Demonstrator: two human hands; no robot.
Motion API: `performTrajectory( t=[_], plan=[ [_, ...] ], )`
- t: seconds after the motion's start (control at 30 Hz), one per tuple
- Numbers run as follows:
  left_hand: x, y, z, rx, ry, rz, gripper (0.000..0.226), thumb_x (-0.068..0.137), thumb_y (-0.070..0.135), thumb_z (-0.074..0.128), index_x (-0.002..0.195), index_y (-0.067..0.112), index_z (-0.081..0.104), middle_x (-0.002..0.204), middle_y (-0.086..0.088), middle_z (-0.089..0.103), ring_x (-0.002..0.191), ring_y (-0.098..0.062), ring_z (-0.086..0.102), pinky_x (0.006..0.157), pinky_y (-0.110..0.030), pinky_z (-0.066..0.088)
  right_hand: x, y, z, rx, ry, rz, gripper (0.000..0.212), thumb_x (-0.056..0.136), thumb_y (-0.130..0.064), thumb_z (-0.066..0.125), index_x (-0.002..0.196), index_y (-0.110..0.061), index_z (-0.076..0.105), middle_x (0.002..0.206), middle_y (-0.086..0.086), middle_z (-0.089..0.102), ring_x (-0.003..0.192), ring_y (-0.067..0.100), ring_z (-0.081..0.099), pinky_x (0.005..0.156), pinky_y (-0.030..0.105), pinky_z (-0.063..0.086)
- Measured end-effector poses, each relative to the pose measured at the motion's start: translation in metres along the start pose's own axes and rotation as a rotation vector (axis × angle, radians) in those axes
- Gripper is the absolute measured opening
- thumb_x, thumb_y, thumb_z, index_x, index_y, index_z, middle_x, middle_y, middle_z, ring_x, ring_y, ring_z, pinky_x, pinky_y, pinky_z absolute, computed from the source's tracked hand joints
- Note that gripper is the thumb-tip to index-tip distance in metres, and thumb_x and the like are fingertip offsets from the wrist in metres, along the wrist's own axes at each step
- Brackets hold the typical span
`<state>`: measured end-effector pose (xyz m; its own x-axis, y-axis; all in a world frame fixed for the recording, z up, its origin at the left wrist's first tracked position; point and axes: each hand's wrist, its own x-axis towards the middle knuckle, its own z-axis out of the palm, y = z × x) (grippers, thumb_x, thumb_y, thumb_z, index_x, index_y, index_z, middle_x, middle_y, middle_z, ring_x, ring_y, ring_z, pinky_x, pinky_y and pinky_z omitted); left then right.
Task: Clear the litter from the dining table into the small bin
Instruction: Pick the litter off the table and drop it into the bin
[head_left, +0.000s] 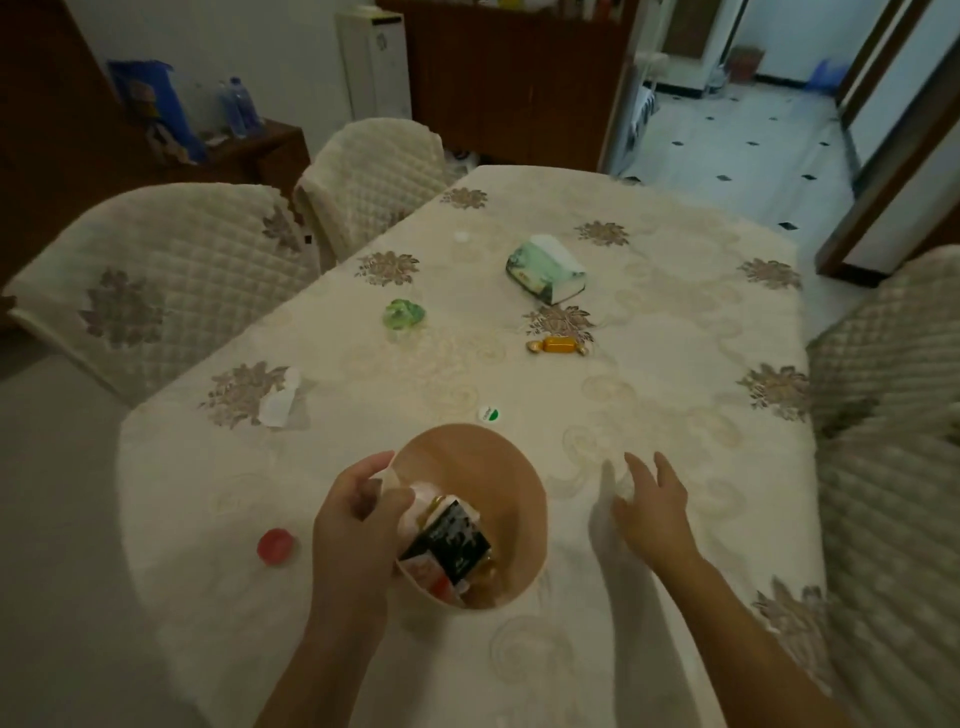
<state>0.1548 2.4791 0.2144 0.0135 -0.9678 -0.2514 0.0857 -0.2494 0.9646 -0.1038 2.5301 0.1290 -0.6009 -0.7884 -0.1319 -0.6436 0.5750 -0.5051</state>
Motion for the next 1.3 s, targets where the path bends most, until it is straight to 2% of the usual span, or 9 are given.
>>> performTrajectory(
  t=[0.1, 0.23, 0.43, 0.67, 0.77, 0.9, 1.03, 1.2, 1.3],
  plan=[
    [0.003, 0.001, 0.001, -0.001, 0.021, -0.004, 0.027, 0.081, 0.002, 0.055, 0.091, 0.026, 0.062, 0.095, -0.008, 0.065, 0.088, -0.026, 0.062, 0.065, -0.032, 0.047, 0.002, 0.012, 0.016, -0.108, -0.048, -0.077, 0.045, 0.081, -0.002, 0.056, 0.125, -0.003, 0.045, 0.137, 0.031, 0.034, 0.127, 0.045, 0.03, 0.104, 0.047, 0.028],
    [0.003, 0.002, 0.002, -0.001, 0.031, 0.002, 0.02, 0.083, 0.007, 0.057, 0.089, 0.025, 0.062, 0.097, -0.01, 0.066, 0.093, -0.029, 0.063, 0.067, -0.033, 0.049, -0.001, 0.017, 0.023, -0.026, 0.131, -0.191, 0.023, 0.072, 0.013, 0.059, 0.09, 0.0, 0.065, 0.095, 0.026, 0.062, 0.087, 0.046, 0.056, 0.078, 0.047, 0.048],
    [0.002, 0.0, 0.007, 0.013, -0.002, 0.026, 0.027, 0.08, 0.004, 0.057, 0.091, 0.029, 0.062, 0.089, -0.009, 0.063, 0.09, -0.031, 0.062, 0.069, -0.038, 0.05, -0.033, -0.075, -0.034, 0.505, 0.339, -0.442, 0.024, 0.078, -0.014, 0.069, 0.1, -0.017, 0.059, 0.092, -0.002, 0.06, 0.08, 0.01, 0.056, 0.069, 0.014, 0.045],
    [0.002, 0.003, 0.018, 0.02, 0.01, 0.049, 0.027, 0.075, 0.008, 0.062, 0.087, 0.032, 0.064, 0.1, -0.021, 0.063, 0.095, -0.041, 0.061, 0.078, -0.05, 0.051, -0.055, -0.122, -0.027, 0.077, -0.148, -0.797, 0.036, 0.08, -0.021, 0.064, 0.116, -0.017, 0.055, 0.125, 0.002, 0.052, 0.116, 0.016, 0.044, 0.089, 0.008, 0.025],
    [0.006, 0.006, 0.016, 0.008, 0.042, 0.046, 0.029, 0.075, 0.006, 0.061, 0.085, 0.033, 0.064, 0.103, -0.022, 0.063, 0.096, -0.042, 0.061, 0.083, -0.054, 0.05, -0.05, -0.122, -0.029, 0.244, -0.073, -0.781, 0.027, 0.078, -0.023, 0.064, 0.104, -0.015, 0.064, 0.113, 0.004, 0.062, 0.107, 0.015, 0.052, 0.09, 0.017, 0.034],
    [0.019, 0.01, 0.01, -0.02, 0.096, 0.054, 0.03, 0.078, 0.005, 0.059, 0.092, 0.031, 0.063, 0.102, -0.018, 0.064, 0.094, -0.035, 0.063, 0.074, -0.044, 0.052, -0.014, -0.121, -0.037, 0.403, 0.198, -0.641, 0.018, 0.081, -0.019, 0.062, 0.097, -0.014, 0.064, 0.097, 0.001, 0.066, 0.09, -0.003, 0.049, 0.081, 0.001, 0.033],
    [0.03, 0.019, 0.003, -0.072, 0.168, 0.089, 0.035, 0.07, 0.019, 0.066, 0.104, 0.018, 0.062, 0.1, -0.014, 0.064, 0.096, -0.035, 0.062, 0.073, -0.037, 0.05, 0.04, -0.119, -0.014, 0.306, 0.174, -0.486, 0.026, 0.084, -0.009, 0.059, 0.11, -0.009, 0.058, 0.116, 0.009, 0.061, 0.105, 0.014, 0.051, 0.089, 0.02, 0.033],
    [0.044, 0.029, -0.008, -0.05, 0.264, 0.123, 0.039, 0.061, 0.037, 0.071, 0.098, 0.027, 0.061, 0.099, -0.009, 0.065, 0.091, -0.031, 0.064, 0.076, -0.044, 0.053, 0.09, -0.111, 0.052, 0.039, -0.126, -0.442, 0.044, 0.088, -0.012, 0.054, 0.129, -0.006, 0.041, 0.139, 0.016, 0.04, 0.127, 0.029, 0.034, 0.105, 0.036, 0.027],
    [0.054, 0.028, -0.015, -0.031, 0.322, 0.128, 0.03, 0.077, 0.027, 0.068, 0.105, 0.023, 0.06, 0.099, -0.008, 0.066, 0.095, -0.033, 0.064, 0.082, -0.051, 0.053, 0.1, -0.107, 0.081, -0.042, -0.219, -0.468, 0.045, 0.087, -0.007, 0.052, 0.13, -0.004, 0.039, 0.139, 0.021, 0.038, 0.127, 0.035, 0.033, 0.104, 0.042, 0.029]
  ],
)
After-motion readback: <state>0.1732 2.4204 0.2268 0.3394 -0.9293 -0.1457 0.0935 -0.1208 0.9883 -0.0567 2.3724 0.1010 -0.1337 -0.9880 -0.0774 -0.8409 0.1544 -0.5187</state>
